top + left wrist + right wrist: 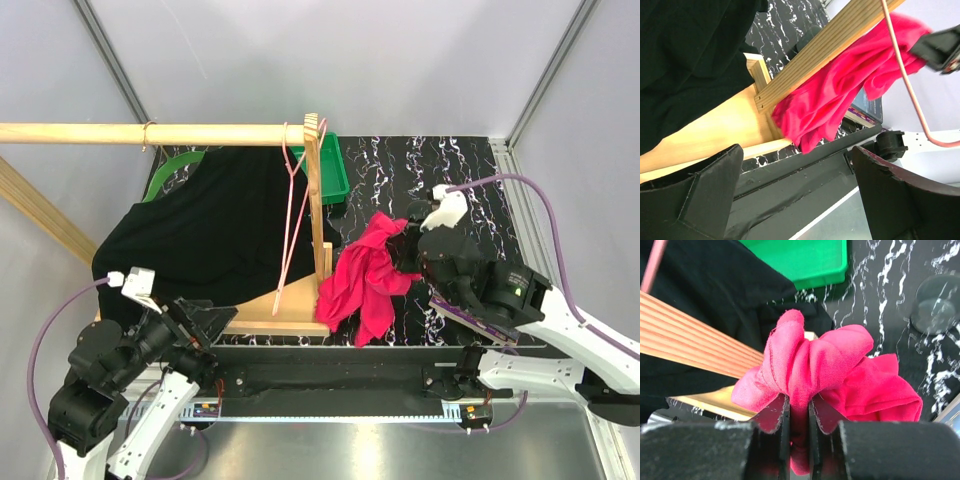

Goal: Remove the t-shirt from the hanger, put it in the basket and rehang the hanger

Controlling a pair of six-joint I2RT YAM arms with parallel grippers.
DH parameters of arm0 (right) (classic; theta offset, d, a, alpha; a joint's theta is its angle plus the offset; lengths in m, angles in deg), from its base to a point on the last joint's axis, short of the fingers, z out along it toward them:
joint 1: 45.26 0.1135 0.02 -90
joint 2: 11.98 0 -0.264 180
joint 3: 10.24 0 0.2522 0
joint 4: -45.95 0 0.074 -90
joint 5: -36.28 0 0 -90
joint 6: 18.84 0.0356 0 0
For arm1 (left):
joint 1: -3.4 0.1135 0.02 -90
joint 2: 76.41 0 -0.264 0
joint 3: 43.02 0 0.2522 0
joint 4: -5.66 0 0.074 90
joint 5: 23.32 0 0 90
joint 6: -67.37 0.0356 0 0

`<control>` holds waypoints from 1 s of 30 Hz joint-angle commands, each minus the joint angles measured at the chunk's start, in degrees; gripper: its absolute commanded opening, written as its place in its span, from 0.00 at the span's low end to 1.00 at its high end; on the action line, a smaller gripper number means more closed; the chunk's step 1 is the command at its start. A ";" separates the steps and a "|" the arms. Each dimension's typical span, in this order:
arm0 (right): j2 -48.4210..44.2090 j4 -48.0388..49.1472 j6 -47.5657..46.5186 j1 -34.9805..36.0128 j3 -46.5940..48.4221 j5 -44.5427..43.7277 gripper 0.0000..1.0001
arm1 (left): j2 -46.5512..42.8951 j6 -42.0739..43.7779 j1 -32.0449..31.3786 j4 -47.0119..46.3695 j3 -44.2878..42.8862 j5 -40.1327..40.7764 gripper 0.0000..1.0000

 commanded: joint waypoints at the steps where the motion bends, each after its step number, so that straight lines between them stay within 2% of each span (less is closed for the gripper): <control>1: -0.36 -0.14 -4.40 -0.50 6.09 -5.03 0.00 | 2.66 2.04 -0.11 -1.09 -2.23 0.67 0.94; 9: 0.68 1.27 -3.44 -1.20 1.80 -5.04 0.00 | 3.63 3.27 -0.02 -1.17 -2.41 0.67 0.94; 14: 7.00 5.66 -1.94 -10.75 -5.06 5.84 0.00 | 2.58 2.83 -0.02 -1.00 -2.14 0.05 0.94; 18: 13.33 9.53 -0.89 -12.19 -7.79 8.94 0.01 | 1.09 1.86 -0.11 -0.56 -2.06 -0.21 0.94; 19: 14.65 9.18 -0.45 -12.27 -7.97 9.20 0.11 | 0.82 1.60 -0.02 -0.47 -1.88 -0.30 0.94; 21: 17.90 8.22 1.39 -12.36 -8.40 9.64 0.23 | 0.03 0.99 -0.02 -0.30 -1.62 -0.56 0.94; 22: 18.61 7.95 2.18 -12.28 -9.28 10.25 0.40 | -0.23 0.90 -0.02 -0.21 -1.53 -0.56 0.94; 25: 20.72 6.64 5.17 -12.27 -11.47 10.79 0.68 | -0.68 0.81 -0.02 0.32 -1.53 -0.56 0.95; 26: 21.42 5.94 6.92 -12.27 -11.92 10.70 0.94 | -0.68 0.89 -0.02 0.49 -1.53 -0.56 0.95; 27: 21.60 5.32 7.46 -12.27 -12.36 10.78 1.00 | -0.59 0.90 -0.02 0.58 -1.35 -0.65 0.95; 30: 23.97 5.31 8.52 -12.36 -13.85 12.27 1.00 | -0.41 0.98 -0.02 0.41 -0.83 -0.74 0.95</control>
